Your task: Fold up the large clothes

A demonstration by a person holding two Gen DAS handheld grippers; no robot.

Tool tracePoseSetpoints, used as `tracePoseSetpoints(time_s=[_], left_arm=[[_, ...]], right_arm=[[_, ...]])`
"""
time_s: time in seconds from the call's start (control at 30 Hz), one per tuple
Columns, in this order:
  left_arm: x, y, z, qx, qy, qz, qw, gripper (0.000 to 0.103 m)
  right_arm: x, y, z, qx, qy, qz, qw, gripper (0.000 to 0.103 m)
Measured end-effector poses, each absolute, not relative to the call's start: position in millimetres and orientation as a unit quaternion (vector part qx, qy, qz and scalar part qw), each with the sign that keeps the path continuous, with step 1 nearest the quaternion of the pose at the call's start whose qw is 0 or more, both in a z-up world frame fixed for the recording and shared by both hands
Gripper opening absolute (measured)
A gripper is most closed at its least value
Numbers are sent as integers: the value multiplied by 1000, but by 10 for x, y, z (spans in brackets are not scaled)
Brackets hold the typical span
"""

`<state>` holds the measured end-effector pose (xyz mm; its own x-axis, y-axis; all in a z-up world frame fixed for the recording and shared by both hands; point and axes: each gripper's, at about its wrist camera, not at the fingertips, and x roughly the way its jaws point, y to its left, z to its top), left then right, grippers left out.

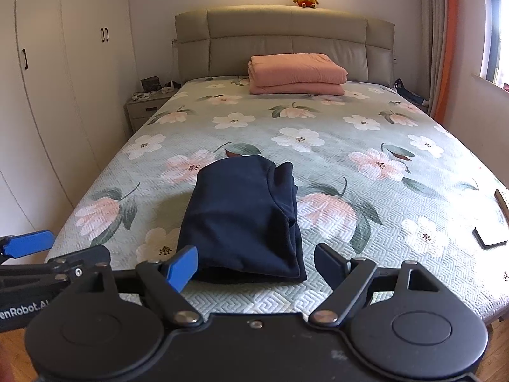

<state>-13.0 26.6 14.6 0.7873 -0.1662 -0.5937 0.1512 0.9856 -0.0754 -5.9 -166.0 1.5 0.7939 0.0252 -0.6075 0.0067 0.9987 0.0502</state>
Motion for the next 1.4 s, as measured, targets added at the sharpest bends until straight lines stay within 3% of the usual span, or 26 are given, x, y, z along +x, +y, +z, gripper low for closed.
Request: tracePoseSetpoints(time_s=[0.27,0.6,1.4], left_arm=[[-145,279,173,-10,315,-85,945,84],[-164,275,220,4,311,-85,947,93],[-144,336,205,0,306,-86,948,93]], right_arm=[[-89,-1684,38,25,319,7,947,96],[-97,-1672,68,27,321,7,947,96],[-91,-1655,76,32,330,11,943,96]])
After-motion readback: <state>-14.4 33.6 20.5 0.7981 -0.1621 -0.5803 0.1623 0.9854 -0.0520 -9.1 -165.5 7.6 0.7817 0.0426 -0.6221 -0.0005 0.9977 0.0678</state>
